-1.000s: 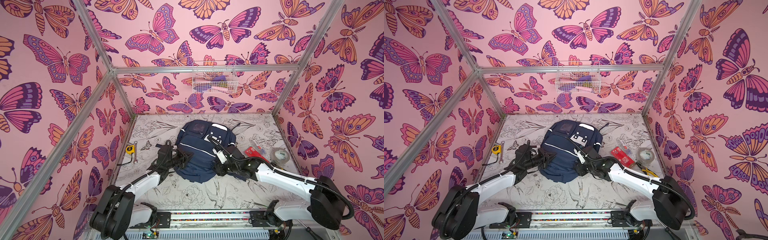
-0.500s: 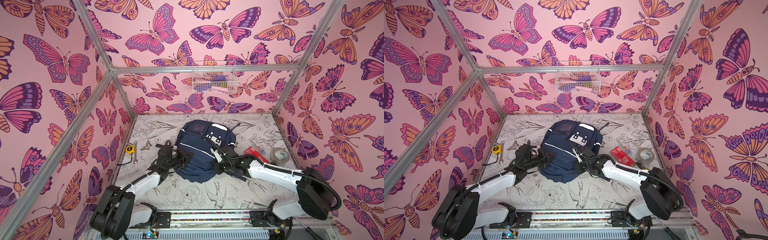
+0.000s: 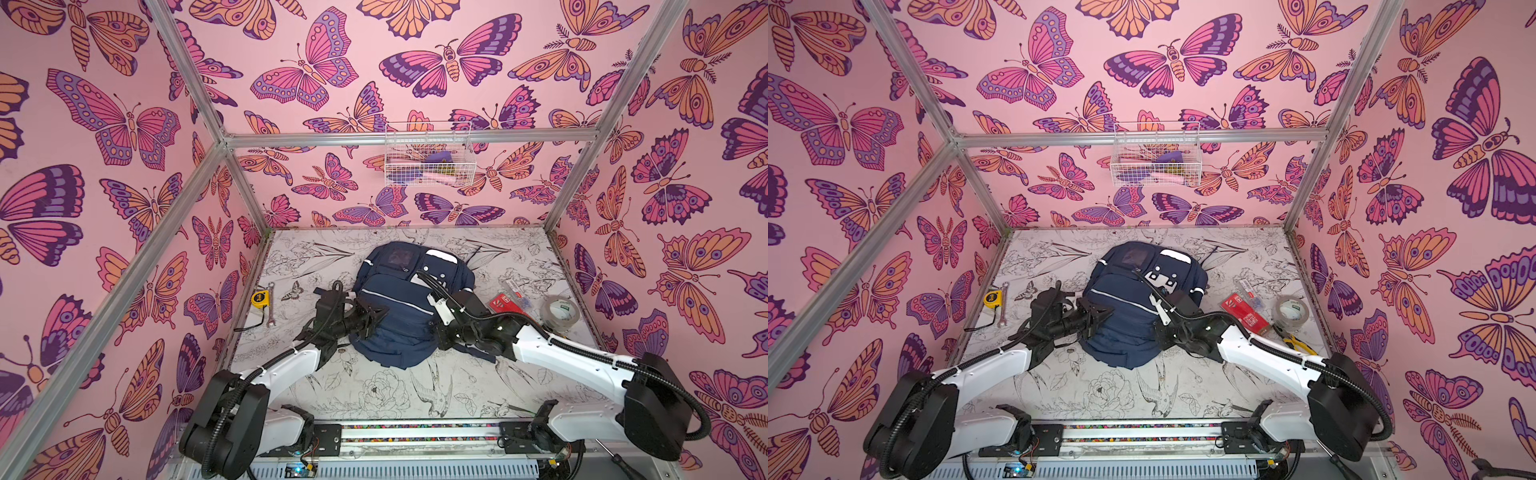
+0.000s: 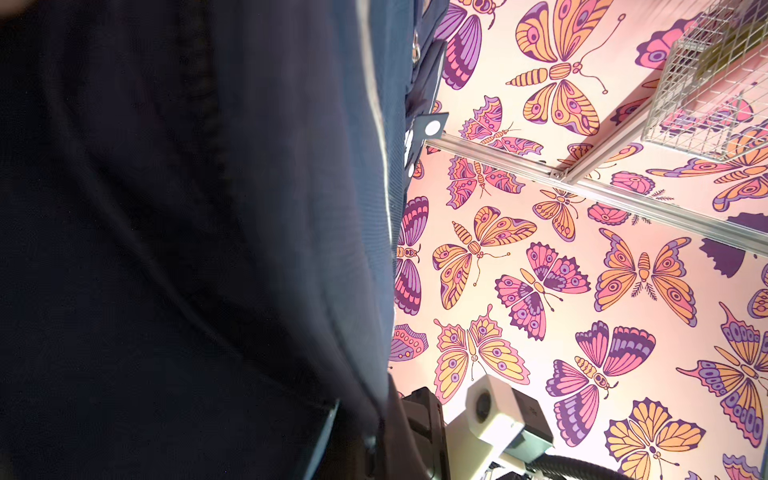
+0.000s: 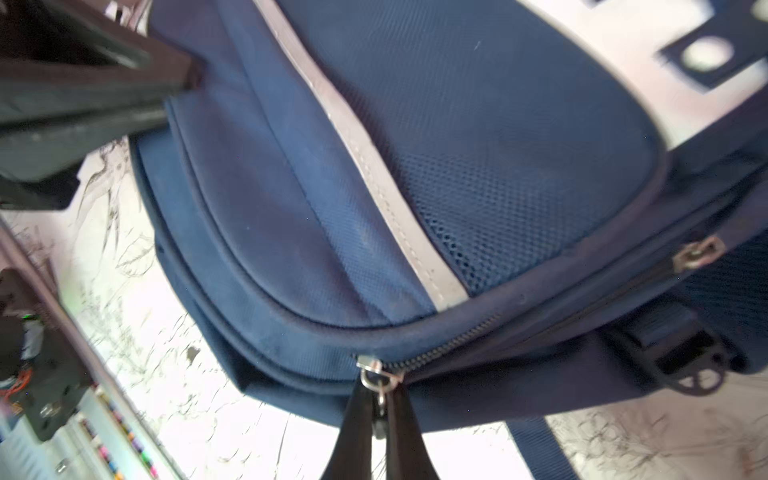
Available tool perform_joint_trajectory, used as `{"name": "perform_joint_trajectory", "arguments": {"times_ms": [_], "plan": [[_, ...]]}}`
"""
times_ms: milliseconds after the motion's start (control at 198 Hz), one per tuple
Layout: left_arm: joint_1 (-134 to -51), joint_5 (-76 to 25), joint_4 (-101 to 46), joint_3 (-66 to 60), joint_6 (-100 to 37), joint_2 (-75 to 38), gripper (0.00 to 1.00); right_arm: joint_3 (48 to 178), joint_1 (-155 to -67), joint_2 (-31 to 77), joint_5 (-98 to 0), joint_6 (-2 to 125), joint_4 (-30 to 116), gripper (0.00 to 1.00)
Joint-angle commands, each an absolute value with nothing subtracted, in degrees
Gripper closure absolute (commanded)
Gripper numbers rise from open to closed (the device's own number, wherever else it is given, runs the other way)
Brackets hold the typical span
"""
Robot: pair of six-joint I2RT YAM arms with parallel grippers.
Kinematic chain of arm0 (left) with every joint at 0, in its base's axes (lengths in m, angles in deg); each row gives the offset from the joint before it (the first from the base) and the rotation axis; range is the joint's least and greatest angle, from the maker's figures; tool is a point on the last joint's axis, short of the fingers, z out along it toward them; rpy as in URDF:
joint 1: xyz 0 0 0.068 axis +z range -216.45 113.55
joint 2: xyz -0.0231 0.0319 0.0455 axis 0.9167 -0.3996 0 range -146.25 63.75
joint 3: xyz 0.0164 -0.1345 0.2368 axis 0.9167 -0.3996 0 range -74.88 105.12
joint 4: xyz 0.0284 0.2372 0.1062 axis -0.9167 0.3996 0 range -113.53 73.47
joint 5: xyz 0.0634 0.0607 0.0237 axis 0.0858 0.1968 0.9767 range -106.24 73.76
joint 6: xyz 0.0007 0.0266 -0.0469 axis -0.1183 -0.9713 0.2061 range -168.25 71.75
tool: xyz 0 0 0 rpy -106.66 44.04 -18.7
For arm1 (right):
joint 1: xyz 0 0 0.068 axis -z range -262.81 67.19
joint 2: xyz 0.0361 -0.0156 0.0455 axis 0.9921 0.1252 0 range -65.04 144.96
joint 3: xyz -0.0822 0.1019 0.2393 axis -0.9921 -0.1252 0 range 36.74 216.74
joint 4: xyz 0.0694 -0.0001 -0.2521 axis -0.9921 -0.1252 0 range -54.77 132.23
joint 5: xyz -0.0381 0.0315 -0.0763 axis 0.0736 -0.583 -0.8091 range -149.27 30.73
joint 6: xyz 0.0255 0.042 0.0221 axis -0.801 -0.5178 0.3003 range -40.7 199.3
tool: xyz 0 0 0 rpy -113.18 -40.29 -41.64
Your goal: Pack the student bag
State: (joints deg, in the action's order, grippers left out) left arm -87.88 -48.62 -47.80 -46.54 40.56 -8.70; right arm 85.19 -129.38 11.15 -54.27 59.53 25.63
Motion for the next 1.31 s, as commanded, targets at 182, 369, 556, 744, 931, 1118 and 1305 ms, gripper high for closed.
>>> {"name": "perform_joint_trajectory", "arguments": {"times_ms": [182,369,556,744,931,1118,1305], "plan": [[-88.6,-46.5,-50.0,-47.3,40.1,-8.5,1.00,100.6,-138.7,23.0,-46.9,53.9,19.5,1.00],[-91.1,-45.3,-50.0,-48.1,39.9,-8.6,1.00,111.8,-139.0,33.4,-51.1,49.1,17.2,1.00],[-85.3,-47.6,-42.7,-48.7,36.8,-5.6,0.62,113.1,-138.3,33.4,-53.8,50.3,11.0,1.00],[-77.4,-40.0,-12.4,-36.3,17.8,-1.1,0.23,106.2,-136.3,26.4,-52.1,51.0,8.6,1.00],[-76.0,-42.1,-11.3,-29.9,12.7,-12.2,0.35,102.9,-133.6,22.4,-48.8,51.9,8.0,1.00],[-77.5,-47.7,-12.1,-24.8,10.4,-22.1,0.38,103.4,-133.4,23.1,-47.6,51.7,8.3,1.00],[-79.5,-46.8,-12.5,-23.5,10.4,-25.7,0.38,103.7,-133.4,23.8,-46.9,51.4,8.7,1.00]]}}
